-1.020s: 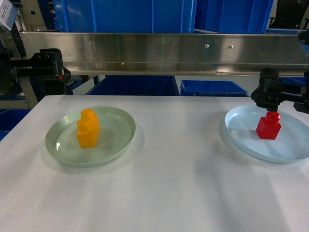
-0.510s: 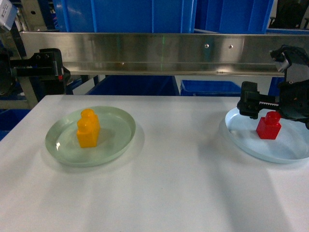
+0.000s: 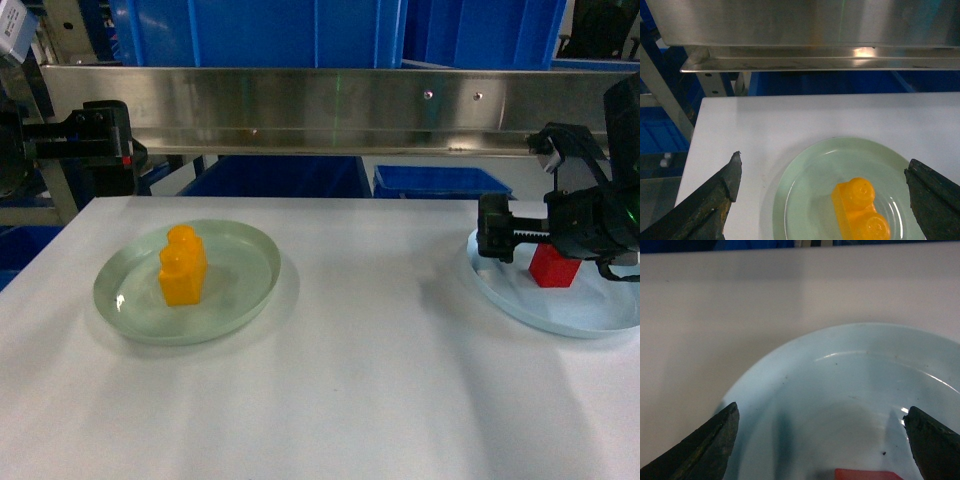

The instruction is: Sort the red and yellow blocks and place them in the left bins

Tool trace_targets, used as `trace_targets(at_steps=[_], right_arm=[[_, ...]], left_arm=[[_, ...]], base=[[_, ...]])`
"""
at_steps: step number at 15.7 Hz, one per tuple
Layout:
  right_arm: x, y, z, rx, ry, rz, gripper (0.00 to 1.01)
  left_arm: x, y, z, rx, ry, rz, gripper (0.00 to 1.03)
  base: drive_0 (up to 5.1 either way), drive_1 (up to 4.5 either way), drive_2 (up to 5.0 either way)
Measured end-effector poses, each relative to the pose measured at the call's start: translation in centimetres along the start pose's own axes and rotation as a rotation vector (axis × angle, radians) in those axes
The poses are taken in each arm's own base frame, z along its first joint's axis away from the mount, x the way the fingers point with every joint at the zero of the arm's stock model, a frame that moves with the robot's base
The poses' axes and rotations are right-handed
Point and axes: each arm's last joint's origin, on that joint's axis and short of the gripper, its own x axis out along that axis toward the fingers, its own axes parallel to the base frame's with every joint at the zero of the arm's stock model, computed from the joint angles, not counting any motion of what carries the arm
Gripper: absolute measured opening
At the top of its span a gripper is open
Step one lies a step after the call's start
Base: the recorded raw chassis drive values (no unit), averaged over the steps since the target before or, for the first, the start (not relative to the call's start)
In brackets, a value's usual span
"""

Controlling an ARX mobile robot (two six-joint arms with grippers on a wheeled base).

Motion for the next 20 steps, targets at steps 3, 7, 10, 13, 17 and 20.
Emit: trace_targets(at_steps=[3, 7, 10, 13, 17, 20], right_arm=[[0.8, -0.8, -0.2, 0.009, 0.017, -0.024, 0.98], [1.0, -0.8, -0.2, 0.007, 0.028, -0.031, 0.68], [1.0, -0.8, -0.3, 0.005, 0.032, -0.03, 0.4], [0.3, -0.7, -0.3, 0.004, 0.021, -0.018, 0.28], [-3.6, 0.2, 1.3, -0.01, -0.076, 0.026, 0.28], [-15.5, 1.8, 5.6, -0.028, -0.386, 0.127, 0.28]], left_arm=[[0.0, 0.0, 0.0, 0.0, 0.001, 0.0, 0.98], [0.0, 0.0, 0.0, 0.0, 0.0, 0.0, 0.98], [0.0, 0.0, 0.0, 0.0, 0.0, 0.0, 0.98], [0.0, 0.0, 0.0, 0.0, 0.0, 0.0, 0.98], [0.0, 0.0, 0.0, 0.0, 0.0, 0.0, 0.98], [0.0, 0.0, 0.0, 0.0, 0.0, 0.0, 0.98]], base=[[0.0, 0.0, 0.0], [0.0, 0.0, 0.0], [0.0, 0.0, 0.0], [0.0, 0.0, 0.0], [0.0, 0.0, 0.0], [0.0, 0.0, 0.0]])
